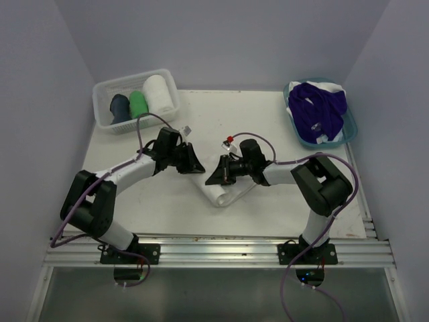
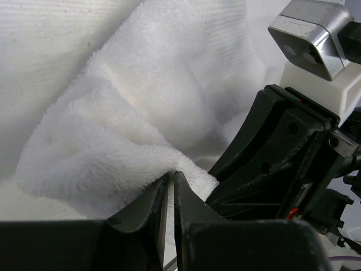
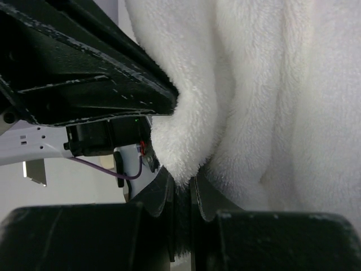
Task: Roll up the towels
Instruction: Roll the towel
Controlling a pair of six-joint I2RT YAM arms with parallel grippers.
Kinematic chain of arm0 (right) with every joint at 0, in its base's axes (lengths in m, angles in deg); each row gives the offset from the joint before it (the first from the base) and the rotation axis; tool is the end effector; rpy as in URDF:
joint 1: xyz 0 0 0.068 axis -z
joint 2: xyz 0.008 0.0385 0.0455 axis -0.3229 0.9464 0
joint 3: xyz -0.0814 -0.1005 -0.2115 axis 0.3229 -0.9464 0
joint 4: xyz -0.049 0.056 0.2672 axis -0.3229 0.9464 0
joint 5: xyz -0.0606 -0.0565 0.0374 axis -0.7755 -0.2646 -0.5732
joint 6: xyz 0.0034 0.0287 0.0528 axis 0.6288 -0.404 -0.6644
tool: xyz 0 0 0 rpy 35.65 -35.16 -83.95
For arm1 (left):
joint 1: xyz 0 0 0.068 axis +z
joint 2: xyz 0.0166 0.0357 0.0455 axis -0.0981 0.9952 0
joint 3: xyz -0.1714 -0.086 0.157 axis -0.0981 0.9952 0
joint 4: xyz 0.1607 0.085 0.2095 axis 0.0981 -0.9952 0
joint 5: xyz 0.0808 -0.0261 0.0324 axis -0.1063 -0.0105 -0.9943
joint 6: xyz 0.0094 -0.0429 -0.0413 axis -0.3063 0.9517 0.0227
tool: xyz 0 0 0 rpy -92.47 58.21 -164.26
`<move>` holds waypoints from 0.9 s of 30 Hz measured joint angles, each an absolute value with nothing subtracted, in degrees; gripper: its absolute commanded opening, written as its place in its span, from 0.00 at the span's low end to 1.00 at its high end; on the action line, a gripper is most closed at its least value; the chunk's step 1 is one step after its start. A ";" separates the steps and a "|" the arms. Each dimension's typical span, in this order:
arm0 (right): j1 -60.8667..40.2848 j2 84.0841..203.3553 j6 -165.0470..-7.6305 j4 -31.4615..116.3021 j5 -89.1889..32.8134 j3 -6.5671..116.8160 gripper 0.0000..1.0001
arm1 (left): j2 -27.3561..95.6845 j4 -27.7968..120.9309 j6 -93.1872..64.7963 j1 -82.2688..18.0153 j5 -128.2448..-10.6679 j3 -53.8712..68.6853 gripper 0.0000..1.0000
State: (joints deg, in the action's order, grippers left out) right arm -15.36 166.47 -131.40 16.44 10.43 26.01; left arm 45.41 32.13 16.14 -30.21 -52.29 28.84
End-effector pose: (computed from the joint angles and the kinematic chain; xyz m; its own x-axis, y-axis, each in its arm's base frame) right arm 0.2779 0.2277 0.1013 -0.9747 -0.0049 -0.2234 -0.2090 0.3743 0.9035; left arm 0.2918 -0.1544 0.1609 -0.9295 -0.2382 -0.2815 0.0198 0.7299 -0.6832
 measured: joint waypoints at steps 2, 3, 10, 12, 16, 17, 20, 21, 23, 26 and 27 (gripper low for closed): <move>-15.14 166.47 -131.40 16.42 10.28 25.64 0.00 | 47.66 34.31 16.24 -30.49 -51.98 28.88 0.11; -15.08 166.47 -131.40 16.35 10.23 25.40 0.00 | 48.56 35.23 16.46 -30.60 -51.83 28.88 0.11; -14.75 166.47 -130.61 16.77 8.90 23.74 0.11 | 54.70 39.45 16.62 -31.21 -49.40 28.68 0.07; -14.73 166.47 -130.22 17.53 8.29 23.32 0.35 | 57.30 39.69 16.62 -31.21 -48.02 28.03 0.07; -14.75 164.07 -126.96 21.81 6.39 23.13 0.61 | 61.17 39.67 16.62 -31.21 -45.64 25.69 0.06; -14.79 162.25 -125.52 23.94 5.54 23.19 0.63 | 61.67 39.67 16.62 -31.21 -45.21 25.29 0.06; -15.03 156.63 -120.84 30.86 3.09 23.32 0.66 | 62.48 39.58 16.57 -31.25 -44.66 24.64 0.06; -15.23 155.00 -119.29 33.51 2.15 23.43 0.66 | 62.61 39.53 16.57 -31.25 -44.59 24.55 0.06; -15.58 152.50 -116.60 37.66 0.77 23.54 0.66 | 62.92 39.51 16.55 -31.25 -44.37 24.38 0.06; -16.61 150.36 -113.28 42.73 -0.58 23.65 0.62 | 63.05 39.56 16.55 -31.25 -44.22 24.33 0.06; -17.06 150.17 -112.50 43.96 -0.82 23.65 0.53 | 63.05 39.56 16.55 -31.25 -44.22 24.33 0.06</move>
State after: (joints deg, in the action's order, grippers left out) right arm -17.06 150.17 -112.50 43.96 -0.82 23.65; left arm 63.05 39.56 16.55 -31.25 -44.22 24.33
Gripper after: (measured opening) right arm 0.633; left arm 0.066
